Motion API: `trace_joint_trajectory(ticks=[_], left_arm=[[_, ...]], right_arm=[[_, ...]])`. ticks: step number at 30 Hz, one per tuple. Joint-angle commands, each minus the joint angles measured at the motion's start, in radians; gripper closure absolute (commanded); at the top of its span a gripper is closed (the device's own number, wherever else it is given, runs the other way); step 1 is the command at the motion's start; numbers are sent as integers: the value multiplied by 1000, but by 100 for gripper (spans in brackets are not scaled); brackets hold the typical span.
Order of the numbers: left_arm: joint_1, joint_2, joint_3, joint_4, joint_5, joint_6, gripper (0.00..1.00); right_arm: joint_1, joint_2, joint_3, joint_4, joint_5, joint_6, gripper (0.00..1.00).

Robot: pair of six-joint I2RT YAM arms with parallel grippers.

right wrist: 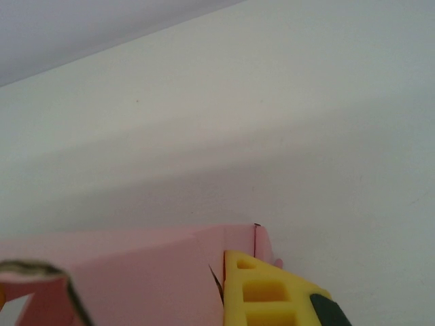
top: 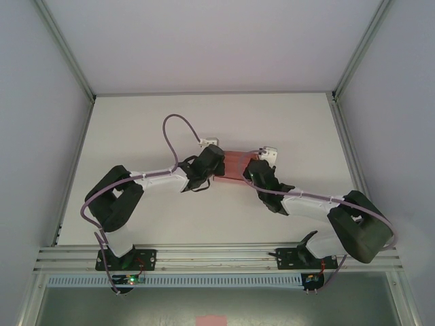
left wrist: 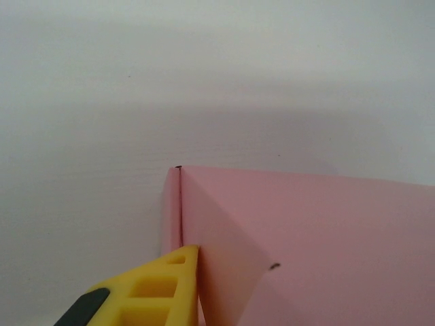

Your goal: Assemble paper box

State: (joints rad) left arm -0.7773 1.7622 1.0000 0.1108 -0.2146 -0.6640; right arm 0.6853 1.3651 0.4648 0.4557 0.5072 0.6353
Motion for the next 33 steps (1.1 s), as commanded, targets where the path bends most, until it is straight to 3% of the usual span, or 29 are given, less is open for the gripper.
trace_joint_trajectory(ticks=[1,6,13,16,20,25,30,33], left_arm=[[-44,40,-106,12,87,-11,83],[-76,-3,-169,40,54,27,80],[-101,-89,-147,-112,-13,61,61],[-102,-147,-133,-226,-41,24,42],[-101,-249,-117,-439,-70,-17,0],[-100,-437,-111,-523,24,-21,0],[-82,-596,-19,-610,-52,-120,0],[-6,-587,25,-621,-21,-181,0]], right_arm=[[26,5,-97,90,-134,-87,100],[31,14,-205,213,-125,-154,100],[57,41,-238,242,-62,-182,100],[69,35,-239,211,-35,-188,100],[75,-5,-251,171,-26,-204,100],[86,-22,-264,157,-11,-218,100],[104,-10,-262,161,-11,-243,100],[118,8,-254,160,-7,-269,100]])
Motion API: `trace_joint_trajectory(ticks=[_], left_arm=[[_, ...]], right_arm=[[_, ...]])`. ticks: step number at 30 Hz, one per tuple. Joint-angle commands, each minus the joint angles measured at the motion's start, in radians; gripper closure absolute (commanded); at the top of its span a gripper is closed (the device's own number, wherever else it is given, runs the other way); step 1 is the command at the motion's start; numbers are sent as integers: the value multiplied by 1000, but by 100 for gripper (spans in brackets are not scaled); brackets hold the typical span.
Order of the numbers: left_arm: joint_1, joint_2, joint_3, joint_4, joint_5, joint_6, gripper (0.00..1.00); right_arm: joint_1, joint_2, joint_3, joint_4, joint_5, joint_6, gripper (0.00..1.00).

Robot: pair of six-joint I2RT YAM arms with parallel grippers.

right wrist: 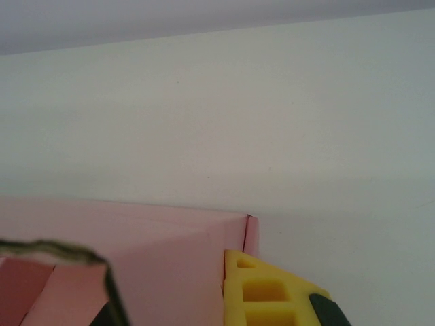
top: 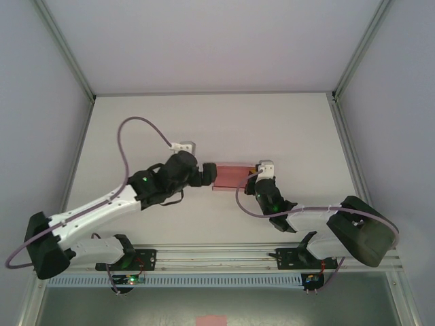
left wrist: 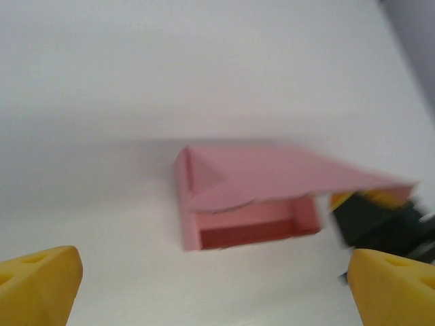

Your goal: Assemble paper box

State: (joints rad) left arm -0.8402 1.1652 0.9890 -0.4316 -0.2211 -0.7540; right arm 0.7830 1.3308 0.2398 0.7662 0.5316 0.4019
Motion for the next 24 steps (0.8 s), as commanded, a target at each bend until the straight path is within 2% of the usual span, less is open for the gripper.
trace_joint_trajectory(ticks=[1,4,9,15,18,20,24], left_arm=[[94,38,46,-68,33,-111,0],[164,146,62,-14,176,-156,0],[209,324,65,132,340,-184,0],[221,513,74,266,466,-238,0],[221,573,79,288,513,-238,9],[221,592,67,283,504,-234,15],[222,608,23,285,471,-226,29]], right_arm=[[25,46,-29,-151,-26,-41,100],[31,57,-26,-154,-19,-49,100],[37,91,-11,-145,-46,-74,100],[45,112,-2,-153,-58,-95,100],[47,112,2,-165,-65,-98,100],[47,93,7,-188,-100,-110,91],[47,-7,32,-320,-235,-105,59]])
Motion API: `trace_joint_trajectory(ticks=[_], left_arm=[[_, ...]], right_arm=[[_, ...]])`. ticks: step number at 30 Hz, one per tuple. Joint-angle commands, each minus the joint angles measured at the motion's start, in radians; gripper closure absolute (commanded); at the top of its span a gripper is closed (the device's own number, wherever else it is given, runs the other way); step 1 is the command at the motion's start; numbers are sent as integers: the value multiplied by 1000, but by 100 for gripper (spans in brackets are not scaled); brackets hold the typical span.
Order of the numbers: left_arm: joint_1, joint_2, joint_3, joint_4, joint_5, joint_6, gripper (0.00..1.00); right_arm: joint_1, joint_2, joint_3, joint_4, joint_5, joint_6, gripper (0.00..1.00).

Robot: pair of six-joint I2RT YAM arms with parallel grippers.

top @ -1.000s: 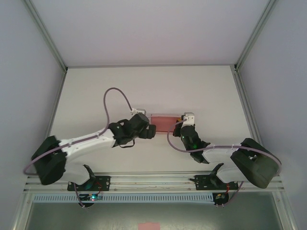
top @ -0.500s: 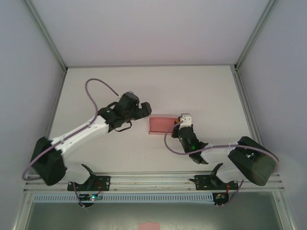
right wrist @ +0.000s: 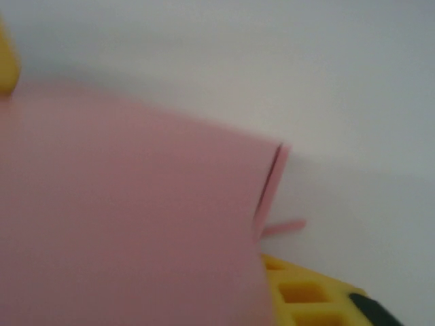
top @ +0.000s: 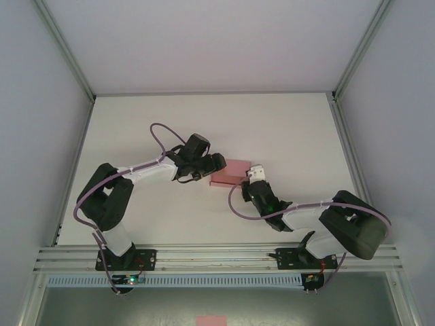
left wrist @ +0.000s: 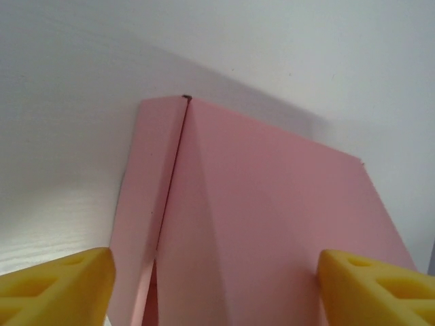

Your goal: Assemble paper box

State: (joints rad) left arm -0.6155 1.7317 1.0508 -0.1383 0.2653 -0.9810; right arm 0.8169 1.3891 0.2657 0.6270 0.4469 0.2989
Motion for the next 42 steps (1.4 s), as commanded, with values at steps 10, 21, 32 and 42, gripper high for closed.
trace_joint_trajectory(ticks=[10,21,32,42], left_arm=[[-2,52,-86,-42,-103,40,38],[-2,110,-90,20,-17,54,43],[-3,124,-96,22,-33,59,43],[-2,117,-125,-18,-55,115,47]], right_arm=[[16,-595,-3,-592,-366,9,2],[-245,-532,181,-654,-399,212,2],[-392,47,369,-529,-668,204,14],[-463,261,277,-400,-749,276,53]])
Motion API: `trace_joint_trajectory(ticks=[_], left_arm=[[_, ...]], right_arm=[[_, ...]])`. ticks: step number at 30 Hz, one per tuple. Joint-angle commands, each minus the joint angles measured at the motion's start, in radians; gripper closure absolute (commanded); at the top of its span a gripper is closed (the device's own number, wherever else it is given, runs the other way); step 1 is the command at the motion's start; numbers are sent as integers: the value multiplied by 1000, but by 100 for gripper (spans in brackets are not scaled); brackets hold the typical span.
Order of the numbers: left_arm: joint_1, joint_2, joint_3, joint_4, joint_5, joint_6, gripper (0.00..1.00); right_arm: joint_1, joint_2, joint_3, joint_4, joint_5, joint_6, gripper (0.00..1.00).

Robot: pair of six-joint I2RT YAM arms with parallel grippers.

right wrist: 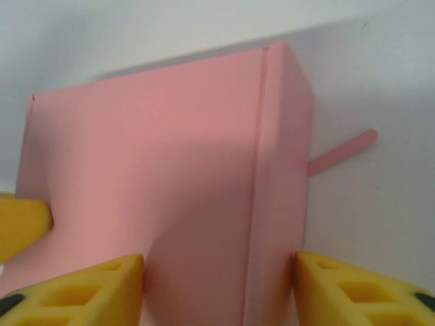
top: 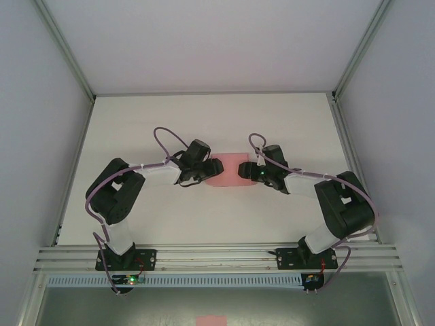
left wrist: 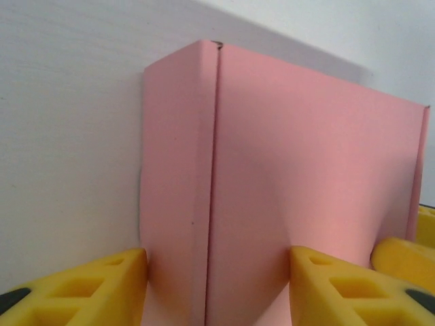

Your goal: Assemble paper box

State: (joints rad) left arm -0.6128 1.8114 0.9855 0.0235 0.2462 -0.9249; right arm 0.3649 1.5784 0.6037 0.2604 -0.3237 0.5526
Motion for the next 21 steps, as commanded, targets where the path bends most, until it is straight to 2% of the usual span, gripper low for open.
trace_joint_trajectory(ticks=[1,5,7,10,14,17,21], left_arm=[[-5,32,-61,-188,-40,72,47],[-2,1,-50,-261,-86,119,45],[4,-27,-45,-277,-97,135,43],[29,-68,-43,-255,-63,132,38],[55,-84,-31,-216,-49,112,39],[74,-58,-40,-121,23,79,39],[85,-23,-81,107,164,52,41]], right_arm=[[-19,82,-73,-32,34,26,61],[-52,98,-100,-36,24,0,67],[-63,93,-99,-52,16,-19,67],[-66,80,-93,-80,25,-37,68],[-67,59,-86,-79,17,-36,67],[-67,50,-78,-82,13,-41,67],[-66,51,-65,-91,7,-52,67]])
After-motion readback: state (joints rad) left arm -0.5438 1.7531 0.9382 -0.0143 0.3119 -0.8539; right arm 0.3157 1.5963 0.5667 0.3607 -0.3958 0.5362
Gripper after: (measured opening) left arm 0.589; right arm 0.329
